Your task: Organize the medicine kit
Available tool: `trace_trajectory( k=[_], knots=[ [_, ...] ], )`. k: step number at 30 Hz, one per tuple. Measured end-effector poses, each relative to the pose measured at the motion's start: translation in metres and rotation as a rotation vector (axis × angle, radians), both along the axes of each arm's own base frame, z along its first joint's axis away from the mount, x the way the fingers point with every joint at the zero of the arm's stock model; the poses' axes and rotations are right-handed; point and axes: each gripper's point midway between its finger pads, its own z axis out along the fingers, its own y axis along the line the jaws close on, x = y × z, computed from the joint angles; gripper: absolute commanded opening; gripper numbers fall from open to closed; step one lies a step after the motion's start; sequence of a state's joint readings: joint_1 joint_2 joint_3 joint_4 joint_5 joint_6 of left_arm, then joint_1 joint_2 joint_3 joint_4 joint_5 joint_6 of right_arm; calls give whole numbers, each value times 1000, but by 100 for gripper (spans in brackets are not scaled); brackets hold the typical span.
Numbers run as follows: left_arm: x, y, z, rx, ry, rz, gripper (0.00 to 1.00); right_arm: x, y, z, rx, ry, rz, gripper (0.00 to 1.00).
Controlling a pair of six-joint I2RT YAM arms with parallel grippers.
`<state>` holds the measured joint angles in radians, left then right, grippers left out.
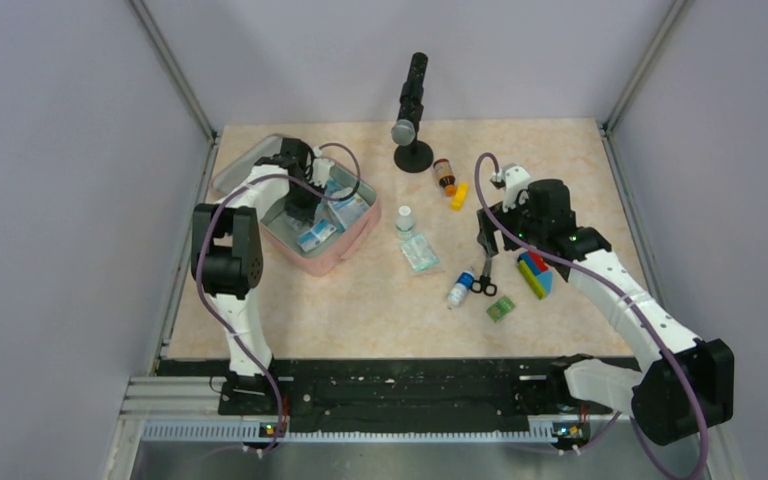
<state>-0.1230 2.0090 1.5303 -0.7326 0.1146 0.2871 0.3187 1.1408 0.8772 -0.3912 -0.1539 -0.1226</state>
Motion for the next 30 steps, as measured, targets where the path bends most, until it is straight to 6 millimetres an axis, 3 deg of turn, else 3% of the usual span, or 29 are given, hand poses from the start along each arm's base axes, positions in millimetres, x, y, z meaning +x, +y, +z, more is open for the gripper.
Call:
trace_trajectory(
  k=[9,16,21,25,30],
  knots=[
    [6,-3,4,-20,-14,47,6,0,1,0,2,1,3,81],
    [8,-2,2,-16,-12,70,27,0,3,-5,5,19,8,81],
    [8,2,5,4,-17,85,34,0,7,-12,23,51,14,82],
    [4,5,24,5,-54,90,35,2,14,-23,24,85,25,81],
    [0,6,76,-17,-172,93,36,6,35,-33,18,106,79,81]
  ],
)
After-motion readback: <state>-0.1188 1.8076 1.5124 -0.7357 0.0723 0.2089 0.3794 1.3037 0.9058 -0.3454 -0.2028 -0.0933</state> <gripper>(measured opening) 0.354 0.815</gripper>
